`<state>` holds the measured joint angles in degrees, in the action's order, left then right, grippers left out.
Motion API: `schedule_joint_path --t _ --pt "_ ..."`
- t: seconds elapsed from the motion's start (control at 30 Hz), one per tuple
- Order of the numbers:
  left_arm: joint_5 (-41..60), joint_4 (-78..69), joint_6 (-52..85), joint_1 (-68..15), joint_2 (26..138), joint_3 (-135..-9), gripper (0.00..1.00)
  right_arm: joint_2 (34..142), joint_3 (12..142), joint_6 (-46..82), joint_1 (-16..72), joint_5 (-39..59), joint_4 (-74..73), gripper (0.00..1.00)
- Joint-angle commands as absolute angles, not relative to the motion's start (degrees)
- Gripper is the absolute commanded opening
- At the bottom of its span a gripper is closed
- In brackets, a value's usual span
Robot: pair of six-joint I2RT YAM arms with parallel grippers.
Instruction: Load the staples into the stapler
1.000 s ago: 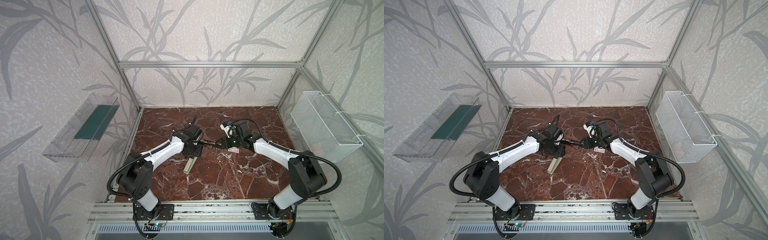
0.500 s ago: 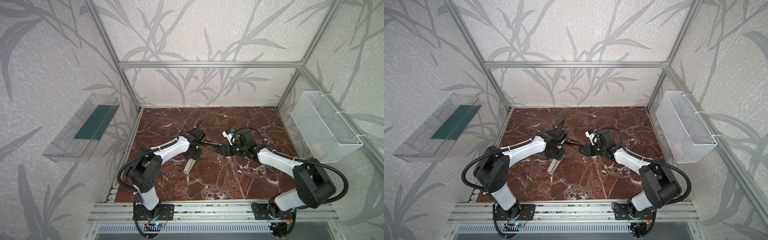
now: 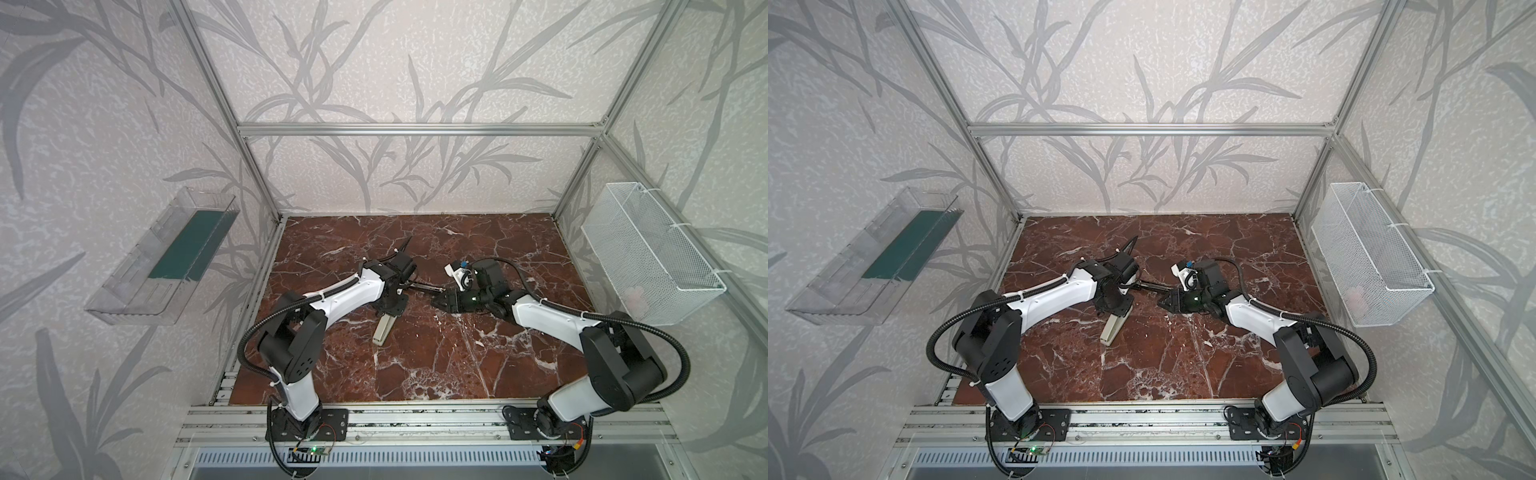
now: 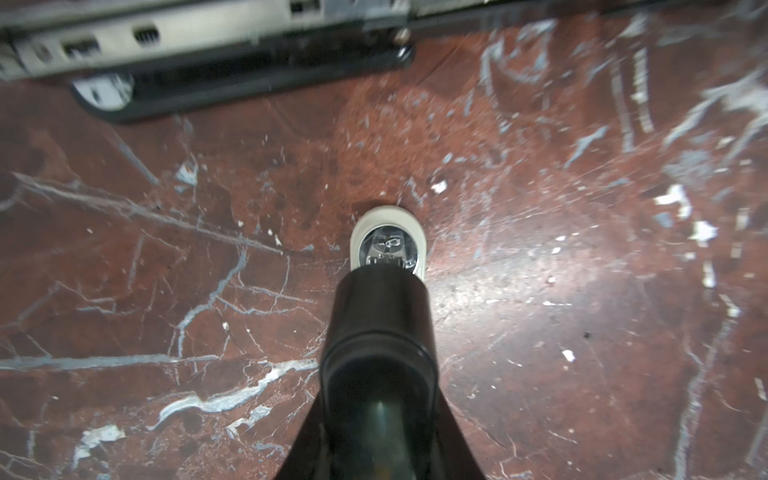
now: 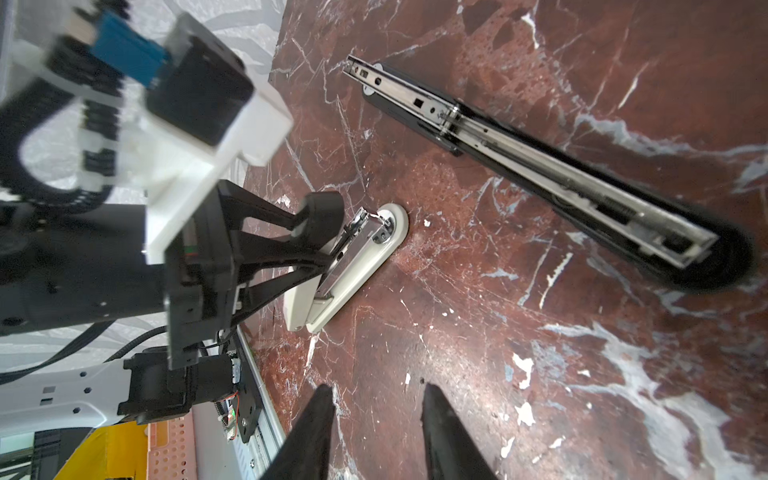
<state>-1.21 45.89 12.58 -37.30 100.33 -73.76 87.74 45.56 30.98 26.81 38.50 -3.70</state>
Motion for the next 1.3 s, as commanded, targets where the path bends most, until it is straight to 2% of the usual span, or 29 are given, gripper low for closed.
schedule_joint_path --t 0.0,0.23,0.43,0.67,0.8,0.9,1.1,1.27 --pt "1.1 46.5 8.9 -39.1 94.5 -78.2 0.00 87.6 47.7 35.5 25.2 40.7 -1.1 0.37" --pt "2.1 44.2 5.0 -42.2 92.2 -81.7 0.00 86.9 45.9 41.2 22.3 43.1 -3.1 0.40" --pt "4.8 40.3 2.7 -42.6 89.5 -81.2 0.00 85.1 43.9 49.4 19.3 48.3 -11.9 0.40" --pt "8.1 35.4 1.5 -43.2 86.3 -78.6 0.00 86.0 44.3 52.3 19.1 49.2 -14.6 0.38" --pt "8.7 35.6 0.6 -43.7 85.7 -78.4 0.00 86.6 42.7 57.0 18.9 50.6 -22.1 0.40" --pt "8.5 35.8 0.4 -44.1 85.4 -78.5 0.00 85.7 42.6 57.4 18.7 50.1 -22.6 0.43" --pt "9.3 34.4 0.2 -44.8 84.9 -78.4 0.00 87.2 43.2 58.1 18.7 51.0 -23.1 0.40" --pt "8.3 33.6 -0.3 -45.8 84.8 -78.4 0.00 89.0 44.1 60.2 19.3 52.6 -25.6 0.34"
